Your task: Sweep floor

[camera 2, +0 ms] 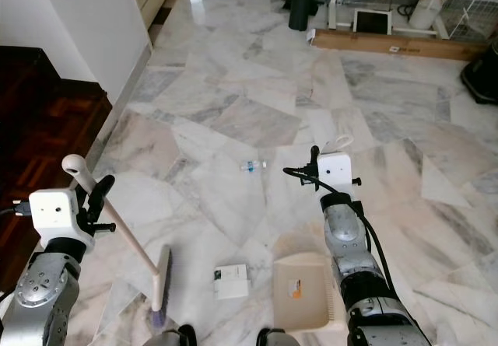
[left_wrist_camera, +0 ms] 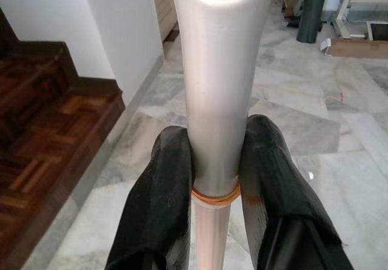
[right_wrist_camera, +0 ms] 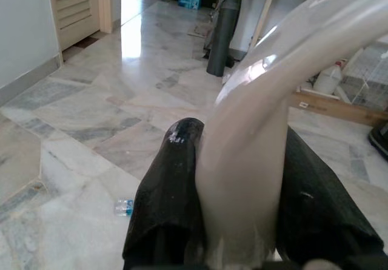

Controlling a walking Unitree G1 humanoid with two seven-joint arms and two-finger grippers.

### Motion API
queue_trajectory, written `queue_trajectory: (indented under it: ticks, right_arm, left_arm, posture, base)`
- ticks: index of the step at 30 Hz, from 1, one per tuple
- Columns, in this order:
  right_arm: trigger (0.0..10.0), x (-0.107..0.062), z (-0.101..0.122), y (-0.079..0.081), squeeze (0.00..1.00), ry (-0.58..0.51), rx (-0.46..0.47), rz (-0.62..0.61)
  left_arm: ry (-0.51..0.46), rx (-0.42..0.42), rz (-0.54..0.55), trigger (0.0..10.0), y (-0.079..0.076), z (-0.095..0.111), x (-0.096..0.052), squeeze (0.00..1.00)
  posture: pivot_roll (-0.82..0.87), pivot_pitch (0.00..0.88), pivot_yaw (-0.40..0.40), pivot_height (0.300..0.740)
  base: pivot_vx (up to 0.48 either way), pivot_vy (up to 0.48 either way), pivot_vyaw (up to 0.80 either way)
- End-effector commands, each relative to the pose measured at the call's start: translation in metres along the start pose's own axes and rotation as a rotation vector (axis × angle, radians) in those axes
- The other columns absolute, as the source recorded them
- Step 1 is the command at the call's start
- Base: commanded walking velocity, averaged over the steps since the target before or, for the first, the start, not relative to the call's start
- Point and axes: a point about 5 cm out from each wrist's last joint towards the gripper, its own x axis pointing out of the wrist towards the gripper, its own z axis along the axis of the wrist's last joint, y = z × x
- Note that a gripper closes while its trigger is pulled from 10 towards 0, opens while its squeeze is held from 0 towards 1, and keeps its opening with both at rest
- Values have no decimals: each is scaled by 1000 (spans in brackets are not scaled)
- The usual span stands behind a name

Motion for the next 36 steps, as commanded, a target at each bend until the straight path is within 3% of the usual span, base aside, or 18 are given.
queue_trajectory:
  ticks: [1, 22, 28, 33, 36]
  right_arm:
    - [10000, 2, 4, -2, 0, -30, -16, 6]
    - [10000, 15, 27, 14, 0, -139, 15, 51]
    - [10000, 11, 20, 20, 0, -118, 25, 73]
    - [10000, 3, 8, 30, 0, -77, 32, 109]
    - [10000, -3, 2, 36, 0, -60, 48, 125]
  left_arm:
    - [-22, 14, 5, 10000, 5, 8, -2, 0]
    - [-40, 26, 9, 10000, 18, 22, -4, 0]
    - [-38, 20, 3, 10000, 16, 23, -3, 0]
    - [2, -23, -19, 10000, 15, 17, -1, 0]
    - [75, -105, -60, 10000, 12, 6, 6, 0]
  posture:
    - [33, 284, 7, 740]
    - [68, 340, 17, 740]
    - [80, 350, 16, 740]
    - [79, 359, 17, 740]
    - [67, 358, 13, 740]
  base:
    - [0, 0, 0]
    - [0, 0, 0]
    - [0, 0, 0]
    - [0, 0, 0]
    - [0, 0, 0]
